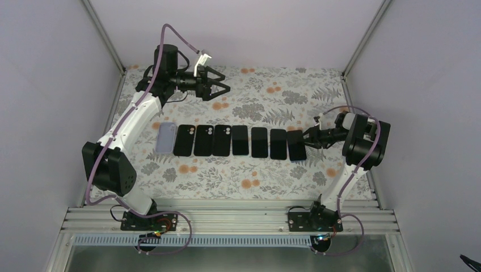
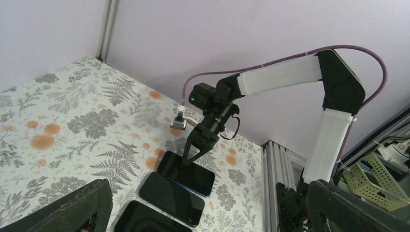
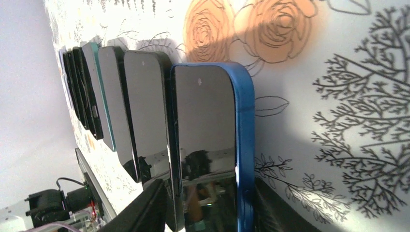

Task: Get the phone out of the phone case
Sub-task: Place the phone at the center of the board.

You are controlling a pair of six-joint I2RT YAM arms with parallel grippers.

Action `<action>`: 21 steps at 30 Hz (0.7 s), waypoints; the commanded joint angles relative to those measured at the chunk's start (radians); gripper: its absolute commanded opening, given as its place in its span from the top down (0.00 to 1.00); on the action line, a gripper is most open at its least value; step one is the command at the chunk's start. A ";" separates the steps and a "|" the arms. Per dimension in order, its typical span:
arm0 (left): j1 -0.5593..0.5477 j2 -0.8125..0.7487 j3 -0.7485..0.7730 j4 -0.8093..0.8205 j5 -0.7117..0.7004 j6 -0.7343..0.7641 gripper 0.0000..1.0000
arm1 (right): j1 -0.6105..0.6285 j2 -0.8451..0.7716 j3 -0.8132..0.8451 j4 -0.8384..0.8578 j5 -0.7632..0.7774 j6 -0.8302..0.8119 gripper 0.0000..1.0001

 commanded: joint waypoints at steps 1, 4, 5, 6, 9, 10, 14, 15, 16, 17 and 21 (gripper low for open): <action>0.014 -0.008 -0.013 0.003 -0.030 0.005 0.00 | -0.017 -0.024 0.008 0.023 0.012 0.026 0.57; 0.025 -0.009 -0.016 -0.004 -0.061 0.002 0.00 | -0.029 -0.044 0.002 0.025 0.021 0.038 0.50; 0.034 -0.009 -0.016 -0.006 -0.072 0.000 0.00 | -0.031 -0.049 0.001 0.023 0.024 0.038 0.48; 0.041 -0.007 -0.014 -0.008 -0.077 -0.003 0.00 | -0.031 -0.052 0.000 0.019 0.026 0.037 0.47; 0.063 0.000 -0.008 -0.011 -0.079 -0.020 0.00 | -0.034 -0.068 0.002 0.005 0.029 0.030 0.40; 0.073 0.001 -0.003 -0.016 -0.080 -0.021 0.00 | -0.035 -0.074 0.005 -0.002 0.028 0.026 0.37; 0.094 0.011 0.023 -0.067 -0.105 0.005 0.00 | -0.035 -0.108 0.040 -0.029 0.028 0.008 0.13; 0.099 0.010 0.032 -0.088 -0.113 0.018 0.00 | -0.035 -0.117 0.055 -0.039 0.031 0.003 0.07; 0.104 0.009 0.040 -0.102 -0.122 0.030 0.00 | -0.035 -0.126 0.077 -0.049 0.031 -0.001 0.02; 0.107 0.010 0.053 -0.125 -0.130 0.050 0.00 | -0.035 -0.137 0.098 -0.064 0.028 -0.009 0.00; 0.142 0.044 0.191 -0.265 -0.219 0.123 0.00 | -0.028 -0.161 0.232 -0.132 -0.002 -0.041 0.01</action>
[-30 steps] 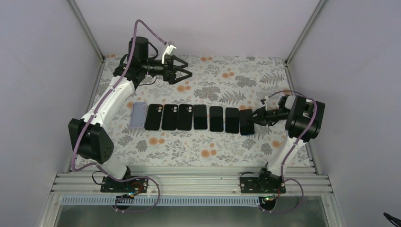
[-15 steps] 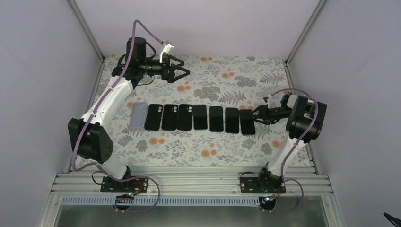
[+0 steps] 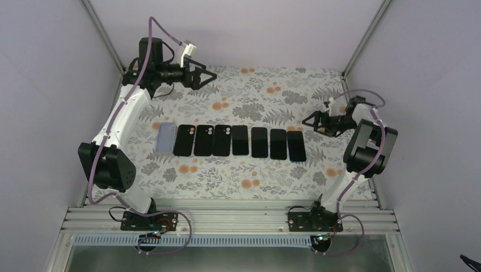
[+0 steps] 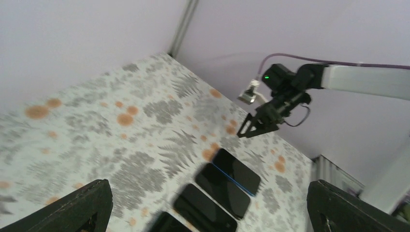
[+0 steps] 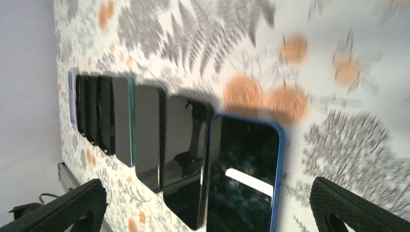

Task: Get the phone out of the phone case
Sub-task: Place the phone at the center of the board, then reset both arms

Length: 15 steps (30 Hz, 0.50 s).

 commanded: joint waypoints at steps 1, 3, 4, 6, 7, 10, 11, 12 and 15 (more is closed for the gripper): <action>0.044 0.046 0.176 -0.157 -0.114 0.089 0.00 | 0.002 -0.062 0.158 -0.079 -0.044 -0.048 0.01; 0.074 0.074 0.251 -0.224 -0.149 0.107 0.00 | 0.010 -0.074 0.223 -0.094 -0.052 -0.045 0.01; 0.092 0.087 0.281 -0.250 -0.158 0.117 0.00 | 0.017 -0.080 0.253 -0.097 -0.053 -0.039 0.01; 0.131 0.103 0.317 -0.282 -0.170 0.128 0.00 | 0.035 -0.093 0.317 -0.097 -0.054 -0.027 0.01; 0.154 0.106 0.326 -0.291 -0.172 0.132 0.00 | 0.047 -0.101 0.345 -0.094 -0.054 -0.022 0.01; 0.231 0.099 0.318 -0.282 -0.199 0.136 0.00 | 0.092 -0.135 0.397 -0.056 -0.054 0.003 0.01; 0.252 0.094 0.310 -0.276 -0.212 0.135 0.00 | 0.109 -0.154 0.398 -0.031 -0.050 0.017 0.01; 0.275 0.090 0.300 -0.273 -0.225 0.138 0.00 | 0.126 -0.171 0.392 -0.001 -0.044 0.031 0.01; 0.336 0.079 0.267 -0.280 -0.275 0.159 0.00 | 0.185 -0.228 0.331 0.089 -0.031 0.068 0.01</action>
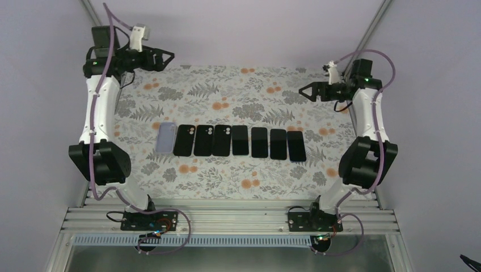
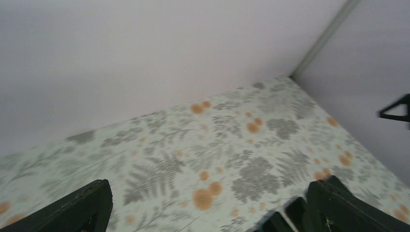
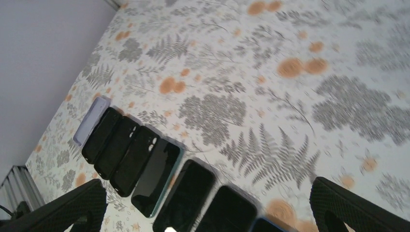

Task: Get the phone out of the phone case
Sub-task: Reset both arms

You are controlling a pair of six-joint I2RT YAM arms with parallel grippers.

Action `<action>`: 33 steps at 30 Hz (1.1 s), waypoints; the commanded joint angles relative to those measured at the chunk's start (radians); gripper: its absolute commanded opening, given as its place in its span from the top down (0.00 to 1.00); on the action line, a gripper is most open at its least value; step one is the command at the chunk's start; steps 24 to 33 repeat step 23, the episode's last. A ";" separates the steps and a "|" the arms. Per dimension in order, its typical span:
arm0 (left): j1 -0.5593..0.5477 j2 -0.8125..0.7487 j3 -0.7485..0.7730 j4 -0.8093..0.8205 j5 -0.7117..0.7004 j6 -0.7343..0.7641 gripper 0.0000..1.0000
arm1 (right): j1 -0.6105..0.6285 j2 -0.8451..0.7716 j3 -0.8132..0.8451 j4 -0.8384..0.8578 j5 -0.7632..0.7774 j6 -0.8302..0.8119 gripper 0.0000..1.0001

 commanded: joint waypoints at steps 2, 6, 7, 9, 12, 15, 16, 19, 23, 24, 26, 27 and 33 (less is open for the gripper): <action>0.108 -0.028 -0.092 -0.019 -0.088 0.041 0.00 | 0.092 -0.126 -0.111 0.179 -0.008 0.073 0.01; 0.169 -0.117 -0.316 0.079 -0.113 0.057 0.00 | 0.123 -0.199 -0.293 0.349 0.044 0.104 0.01; 0.175 -0.141 -0.368 0.104 -0.131 0.065 0.00 | 0.124 -0.209 -0.329 0.383 0.048 0.109 0.01; 0.181 -0.181 -0.459 0.143 -0.167 0.076 0.00 | 0.125 -0.224 -0.385 0.422 0.053 0.113 0.01; 0.189 -0.234 -0.574 0.196 -0.190 0.080 0.00 | 0.123 -0.237 -0.420 0.441 0.081 0.097 0.01; 0.190 -0.266 -0.663 0.244 -0.219 0.074 0.00 | 0.122 -0.248 -0.426 0.440 0.097 0.095 0.01; 0.190 -0.271 -0.682 0.257 -0.224 0.073 0.00 | 0.123 -0.257 -0.428 0.442 0.097 0.098 0.01; 0.190 -0.275 -0.708 0.270 -0.223 0.077 0.00 | 0.123 -0.273 -0.430 0.444 0.105 0.102 0.01; 0.193 -0.266 -0.693 0.263 -0.225 0.075 0.00 | 0.122 -0.273 -0.410 0.430 0.109 0.106 0.01; 0.193 -0.266 -0.693 0.263 -0.225 0.075 0.00 | 0.122 -0.273 -0.410 0.430 0.109 0.106 0.01; 0.193 -0.266 -0.693 0.263 -0.225 0.075 0.00 | 0.122 -0.273 -0.410 0.430 0.109 0.106 0.01; 0.193 -0.266 -0.693 0.263 -0.225 0.075 0.00 | 0.122 -0.273 -0.410 0.430 0.109 0.106 0.01; 0.193 -0.266 -0.693 0.263 -0.225 0.075 0.00 | 0.122 -0.273 -0.410 0.430 0.109 0.106 0.01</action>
